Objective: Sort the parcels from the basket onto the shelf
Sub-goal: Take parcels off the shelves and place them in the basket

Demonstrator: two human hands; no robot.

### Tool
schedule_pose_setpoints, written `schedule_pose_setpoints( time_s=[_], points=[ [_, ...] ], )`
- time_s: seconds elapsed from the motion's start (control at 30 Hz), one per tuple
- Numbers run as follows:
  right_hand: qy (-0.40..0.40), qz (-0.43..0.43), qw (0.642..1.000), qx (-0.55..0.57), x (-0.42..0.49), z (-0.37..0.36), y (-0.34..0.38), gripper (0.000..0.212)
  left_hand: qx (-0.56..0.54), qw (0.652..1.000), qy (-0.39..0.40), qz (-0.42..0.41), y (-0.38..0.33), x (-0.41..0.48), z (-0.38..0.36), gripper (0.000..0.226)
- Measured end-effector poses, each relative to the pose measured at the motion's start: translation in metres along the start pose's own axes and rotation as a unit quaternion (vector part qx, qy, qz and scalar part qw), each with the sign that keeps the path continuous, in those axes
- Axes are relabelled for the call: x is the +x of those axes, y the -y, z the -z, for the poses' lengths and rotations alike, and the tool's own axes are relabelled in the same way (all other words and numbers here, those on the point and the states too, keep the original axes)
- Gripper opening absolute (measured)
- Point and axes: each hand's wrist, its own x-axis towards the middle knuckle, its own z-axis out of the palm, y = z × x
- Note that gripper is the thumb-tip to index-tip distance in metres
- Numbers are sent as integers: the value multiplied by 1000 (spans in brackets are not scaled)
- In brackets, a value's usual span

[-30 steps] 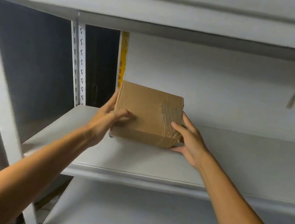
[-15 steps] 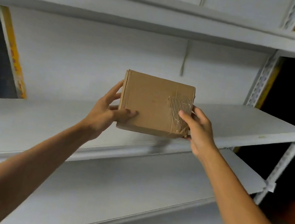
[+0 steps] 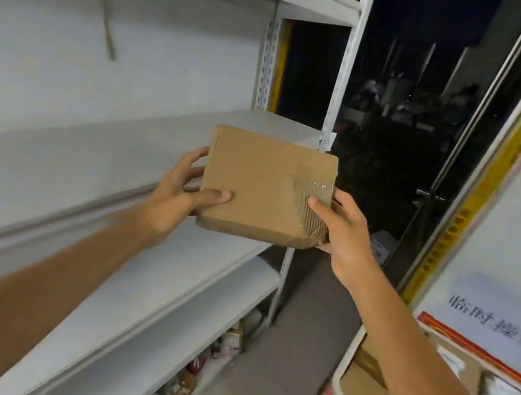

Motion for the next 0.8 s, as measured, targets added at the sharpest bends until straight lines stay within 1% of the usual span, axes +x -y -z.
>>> schedule_pose_setpoints(
  time_s=[0.2, 0.3, 0.4, 0.47, 0.57, 0.7, 0.8],
  points=[
    [-131, -9, 991, -31, -23, 69, -14, 21, -26, 996, 89, 15, 38, 39, -79, 75],
    [-196, -15, 979, -47, -38, 100, -23, 21, -13, 989, 144, 7, 55, 53, -121, 83],
    [-257, -26, 965, -55, -57, 133, -34, 23, -6, 979, 200, 23, 77, 62, -164, 79],
    [-289, -45, 953, -75, -73, 157, -42, 22, -9, 970, 238, 38, 92, 62, -197, 79],
    [-342, -77, 934, -75, -100, 195, -53, 32, -16, 956, 288, 55, 113, 52, -250, 80],
    [-396, -104, 910, -64, -129, 251, -70, 35, -34, 936, 331, 115, 144, 37, -320, 87],
    [-415, -130, 897, -74, -145, 296, -87, 37, -41, 926, 347, 143, 164, 24, -369, 74]
  ],
)
